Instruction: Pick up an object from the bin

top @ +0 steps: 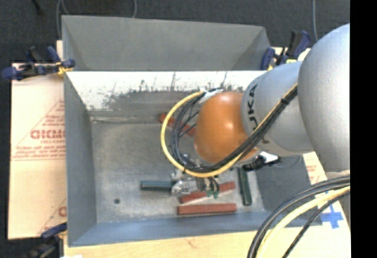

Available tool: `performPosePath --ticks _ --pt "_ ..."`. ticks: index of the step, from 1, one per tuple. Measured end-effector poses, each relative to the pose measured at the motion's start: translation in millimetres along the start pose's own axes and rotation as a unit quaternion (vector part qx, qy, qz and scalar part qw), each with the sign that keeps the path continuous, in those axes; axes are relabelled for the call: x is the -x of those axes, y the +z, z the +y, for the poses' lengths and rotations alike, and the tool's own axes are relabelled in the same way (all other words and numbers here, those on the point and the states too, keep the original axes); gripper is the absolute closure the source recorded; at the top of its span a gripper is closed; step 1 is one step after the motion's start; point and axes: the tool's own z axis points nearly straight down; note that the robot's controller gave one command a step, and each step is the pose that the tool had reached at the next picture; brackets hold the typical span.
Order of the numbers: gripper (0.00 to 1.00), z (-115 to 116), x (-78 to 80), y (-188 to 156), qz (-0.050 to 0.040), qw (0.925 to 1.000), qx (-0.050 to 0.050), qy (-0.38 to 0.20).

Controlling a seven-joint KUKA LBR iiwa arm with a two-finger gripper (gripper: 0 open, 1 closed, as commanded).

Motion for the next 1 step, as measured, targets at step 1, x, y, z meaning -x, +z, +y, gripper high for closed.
performPosePath --ticks 1 --pt "1.0 0.1 0.0 -0.6 0.0001 1.0 0.0 0.0"
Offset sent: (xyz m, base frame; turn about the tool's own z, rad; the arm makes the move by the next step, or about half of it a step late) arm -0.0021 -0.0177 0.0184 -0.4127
